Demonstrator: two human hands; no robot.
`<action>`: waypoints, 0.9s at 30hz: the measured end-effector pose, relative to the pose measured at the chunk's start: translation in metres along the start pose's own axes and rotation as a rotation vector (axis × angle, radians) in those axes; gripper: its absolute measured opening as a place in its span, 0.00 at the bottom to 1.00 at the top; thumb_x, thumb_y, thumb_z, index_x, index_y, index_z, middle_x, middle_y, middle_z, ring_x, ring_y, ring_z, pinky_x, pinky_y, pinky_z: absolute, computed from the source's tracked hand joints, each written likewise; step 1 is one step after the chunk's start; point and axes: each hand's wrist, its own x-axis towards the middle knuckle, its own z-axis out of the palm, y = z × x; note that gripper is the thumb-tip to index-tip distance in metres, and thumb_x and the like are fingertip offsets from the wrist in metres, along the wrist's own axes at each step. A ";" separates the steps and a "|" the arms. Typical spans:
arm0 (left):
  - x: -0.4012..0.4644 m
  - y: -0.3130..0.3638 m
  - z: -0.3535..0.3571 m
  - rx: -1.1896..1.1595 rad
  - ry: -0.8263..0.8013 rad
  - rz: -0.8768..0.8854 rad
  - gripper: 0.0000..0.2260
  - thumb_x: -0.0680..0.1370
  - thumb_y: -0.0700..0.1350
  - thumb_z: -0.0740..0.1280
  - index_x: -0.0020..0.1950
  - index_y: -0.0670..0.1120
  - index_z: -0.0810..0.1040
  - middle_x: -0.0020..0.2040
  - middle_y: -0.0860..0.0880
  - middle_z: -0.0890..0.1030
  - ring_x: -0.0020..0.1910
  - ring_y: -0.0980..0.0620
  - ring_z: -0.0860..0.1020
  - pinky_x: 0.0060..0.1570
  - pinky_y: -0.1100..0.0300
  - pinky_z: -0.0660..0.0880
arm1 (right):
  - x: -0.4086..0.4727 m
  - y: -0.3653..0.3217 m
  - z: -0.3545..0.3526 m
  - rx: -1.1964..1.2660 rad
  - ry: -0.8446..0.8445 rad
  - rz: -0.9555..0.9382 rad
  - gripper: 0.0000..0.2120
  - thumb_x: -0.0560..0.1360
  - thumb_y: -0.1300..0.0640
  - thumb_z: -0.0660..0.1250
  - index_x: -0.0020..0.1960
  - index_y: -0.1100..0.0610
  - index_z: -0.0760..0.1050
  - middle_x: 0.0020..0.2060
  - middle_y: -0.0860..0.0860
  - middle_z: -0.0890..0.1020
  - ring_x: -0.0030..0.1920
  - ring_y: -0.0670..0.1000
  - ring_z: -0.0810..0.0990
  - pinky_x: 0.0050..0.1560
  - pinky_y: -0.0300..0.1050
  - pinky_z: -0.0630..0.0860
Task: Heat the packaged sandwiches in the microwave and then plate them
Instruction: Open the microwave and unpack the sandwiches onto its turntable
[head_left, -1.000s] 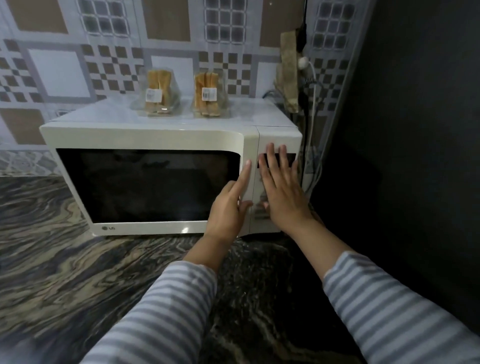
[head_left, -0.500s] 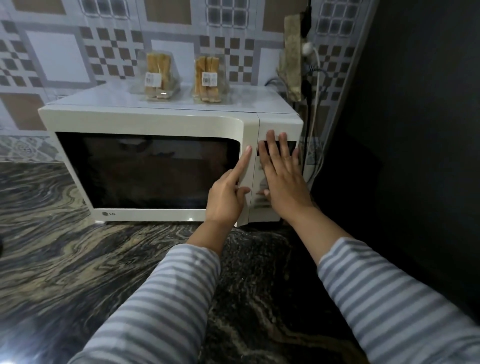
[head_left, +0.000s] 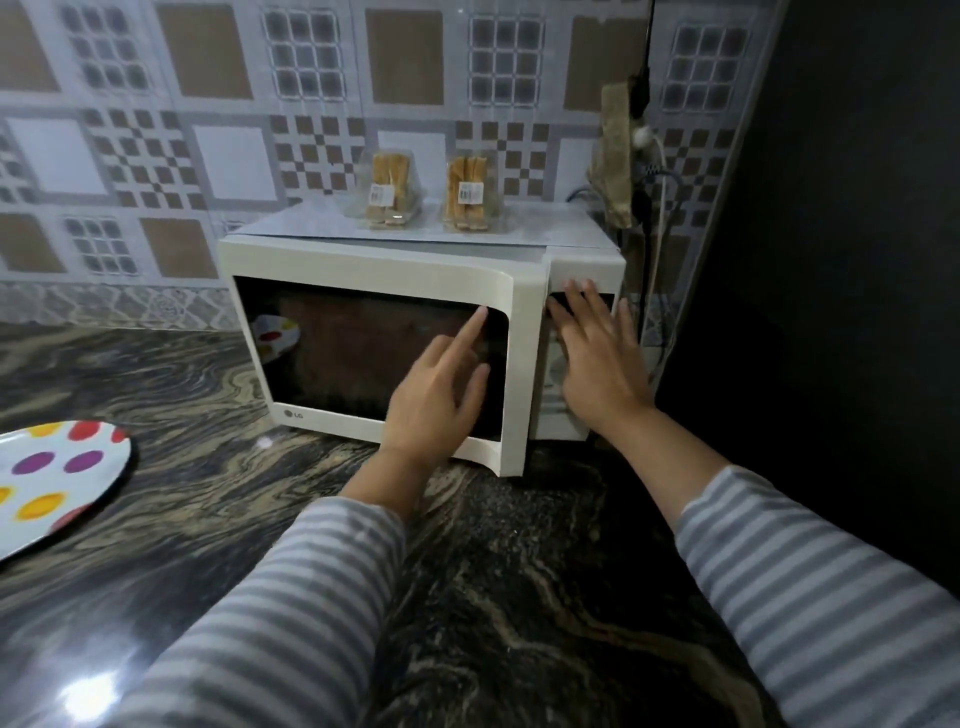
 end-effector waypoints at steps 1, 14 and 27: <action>0.006 0.000 -0.013 0.092 0.080 -0.013 0.23 0.80 0.48 0.60 0.76 0.54 0.63 0.53 0.49 0.73 0.48 0.49 0.74 0.42 0.48 0.77 | 0.000 -0.003 -0.011 0.042 0.044 0.009 0.31 0.75 0.64 0.60 0.77 0.56 0.56 0.78 0.54 0.54 0.78 0.53 0.47 0.76 0.58 0.42; 0.069 0.009 -0.054 0.460 -0.364 -0.324 0.26 0.80 0.64 0.41 0.78 0.61 0.46 0.79 0.58 0.43 0.77 0.55 0.37 0.72 0.36 0.38 | 0.018 -0.034 -0.054 0.048 -0.039 0.039 0.30 0.79 0.37 0.46 0.78 0.48 0.53 0.78 0.52 0.44 0.77 0.51 0.35 0.73 0.59 0.32; 0.028 0.008 -0.111 0.372 -0.412 -0.202 0.28 0.79 0.66 0.41 0.78 0.60 0.48 0.79 0.59 0.45 0.77 0.55 0.39 0.72 0.34 0.42 | -0.039 -0.106 -0.090 0.001 0.029 0.148 0.32 0.77 0.35 0.41 0.77 0.47 0.56 0.78 0.53 0.49 0.77 0.51 0.36 0.73 0.60 0.35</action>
